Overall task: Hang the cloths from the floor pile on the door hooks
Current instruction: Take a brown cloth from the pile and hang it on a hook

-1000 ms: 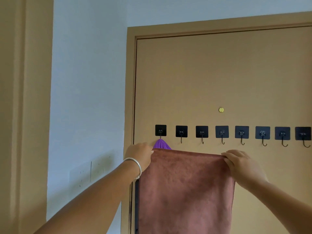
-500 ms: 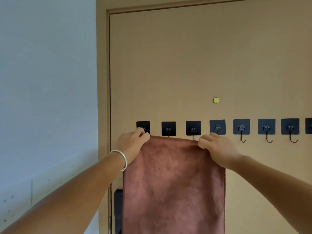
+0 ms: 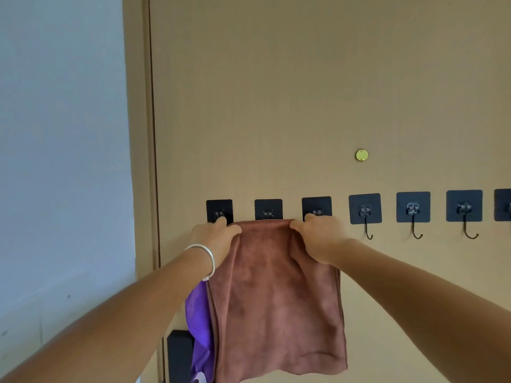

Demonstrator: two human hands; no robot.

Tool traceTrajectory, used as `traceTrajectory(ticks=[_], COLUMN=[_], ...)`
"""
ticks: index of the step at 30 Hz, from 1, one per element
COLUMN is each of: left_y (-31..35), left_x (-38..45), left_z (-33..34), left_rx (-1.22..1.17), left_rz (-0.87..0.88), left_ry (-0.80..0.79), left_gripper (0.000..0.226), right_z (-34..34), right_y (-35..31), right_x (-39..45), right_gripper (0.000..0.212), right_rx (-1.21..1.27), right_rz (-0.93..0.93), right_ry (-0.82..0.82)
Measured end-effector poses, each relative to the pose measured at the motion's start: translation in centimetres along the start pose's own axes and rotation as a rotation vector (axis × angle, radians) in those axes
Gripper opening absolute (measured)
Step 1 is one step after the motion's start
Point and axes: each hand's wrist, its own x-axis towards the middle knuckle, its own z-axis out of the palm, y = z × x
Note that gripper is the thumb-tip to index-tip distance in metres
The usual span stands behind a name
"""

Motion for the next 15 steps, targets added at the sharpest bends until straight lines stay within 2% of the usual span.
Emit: traceTrajectory(ticks=[3, 10, 15], left_y=[1.6, 5.8, 6.1], left_x=[0.1, -1.7, -3.0], left_z=[0.9, 4.0, 4.5], left_rx=[0.027, -0.047, -0.18], left_rz=[-0.018, 0.04, 0.038], left_ry=[-0.02, -0.212, -0.268], left_gripper=[0.024, 0.032, 0.027], right_z=[1.6, 5.7, 6.1], right_y=[-1.7, -5.3, -6.4], right_x=[-0.2, -2.5, -3.3], right_gripper=[0.032, 0.028, 0.035], right_rx=[0.019, 0.064, -0.036], right_rz=[0.027, 0.036, -0.064], right_ry=[0.007, -0.124, -0.066])
